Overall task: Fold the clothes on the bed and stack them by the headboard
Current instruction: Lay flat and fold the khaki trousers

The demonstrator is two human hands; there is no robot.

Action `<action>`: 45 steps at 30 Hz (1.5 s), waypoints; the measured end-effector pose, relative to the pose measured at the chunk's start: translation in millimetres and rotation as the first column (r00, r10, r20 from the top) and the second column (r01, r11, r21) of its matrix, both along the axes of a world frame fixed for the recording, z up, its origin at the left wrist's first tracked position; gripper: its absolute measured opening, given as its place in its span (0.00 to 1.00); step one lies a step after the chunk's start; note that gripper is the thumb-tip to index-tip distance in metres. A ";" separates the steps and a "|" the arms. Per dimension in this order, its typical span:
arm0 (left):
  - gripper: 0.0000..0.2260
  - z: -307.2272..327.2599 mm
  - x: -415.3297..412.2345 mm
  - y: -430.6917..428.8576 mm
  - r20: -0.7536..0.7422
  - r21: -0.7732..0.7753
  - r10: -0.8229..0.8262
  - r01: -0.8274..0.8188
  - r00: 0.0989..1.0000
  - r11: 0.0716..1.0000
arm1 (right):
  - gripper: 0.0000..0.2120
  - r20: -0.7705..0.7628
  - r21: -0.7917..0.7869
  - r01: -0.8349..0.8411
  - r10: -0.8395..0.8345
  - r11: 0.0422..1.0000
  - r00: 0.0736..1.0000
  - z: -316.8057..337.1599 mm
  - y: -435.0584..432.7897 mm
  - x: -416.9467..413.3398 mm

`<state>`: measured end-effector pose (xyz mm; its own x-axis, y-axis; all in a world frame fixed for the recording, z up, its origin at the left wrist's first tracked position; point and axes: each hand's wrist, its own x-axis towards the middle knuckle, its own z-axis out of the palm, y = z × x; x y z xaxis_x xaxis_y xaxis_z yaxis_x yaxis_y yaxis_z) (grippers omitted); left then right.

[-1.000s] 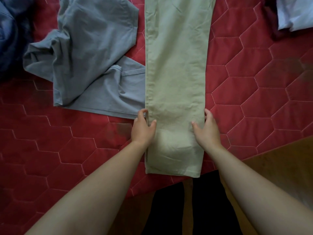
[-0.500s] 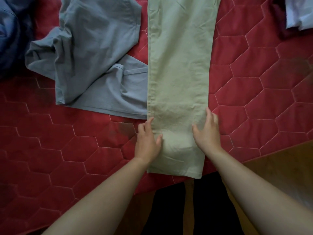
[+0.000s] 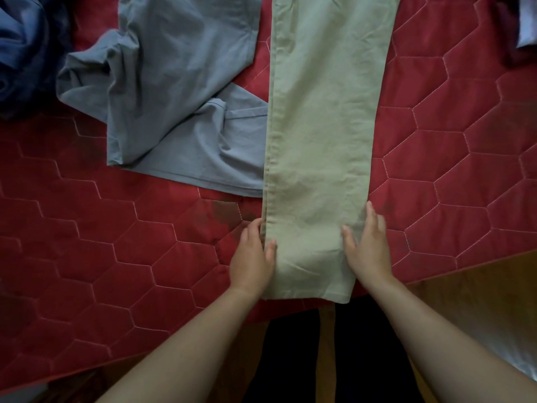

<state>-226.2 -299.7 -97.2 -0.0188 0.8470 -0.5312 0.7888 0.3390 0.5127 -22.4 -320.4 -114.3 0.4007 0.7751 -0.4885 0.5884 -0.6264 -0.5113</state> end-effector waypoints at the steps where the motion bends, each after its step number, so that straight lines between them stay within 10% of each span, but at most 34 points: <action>1: 0.20 -3.3 0.1 7.1 -0.053 0.023 -0.016 0.017 0.998 1.000 | 0.33 0.004 0.024 0.004 -0.004 1.000 1.000 -1.3 4.8 1.1; 10: 0.35 -18.4 33.0 105.6 -0.051 -0.203 0.172 -0.179 0.984 0.963 | 0.30 -0.184 0.138 0.317 -0.290 0.938 0.939 -9.6 103.4 10.7; 17: 0.31 37.1 31.4 90.3 0.233 0.004 0.087 -0.091 0.969 0.996 | 0.25 -0.291 0.286 0.333 -0.249 0.899 0.924 49.2 97.8 28.1; 28: 0.13 148.4 60.0 60.9 0.485 -0.203 0.205 -0.118 0.850 0.972 | 0.13 -0.163 0.344 0.146 -0.094 0.928 0.982 192.9 47.1 90.7; 38: 0.11 160.7 162.8 217.8 0.712 0.233 0.139 -0.418 0.688 0.878 | 0.07 -0.252 0.519 0.242 -0.123 0.820 0.960 183.4 226.4 179.1; 41: 0.15 137.4 187.5 290.0 0.649 0.265 0.190 -0.453 0.737 0.851 | 0.10 -0.263 0.517 0.188 -0.054 0.835 0.963 156.7 310.3 200.5; 45: 0.37 66.3 201.5 326.6 0.207 0.037 0.194 -0.206 0.959 0.978 | 0.24 -0.184 0.302 -0.042 0.101 0.952 0.978 92.8 356.3 215.9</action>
<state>-24.7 26.9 -30.9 -0.0890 0.8659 -0.4922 0.5867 0.4449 0.6766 193.5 35.9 -21.5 0.2589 0.9193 -0.2964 0.4965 -0.3899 -0.7756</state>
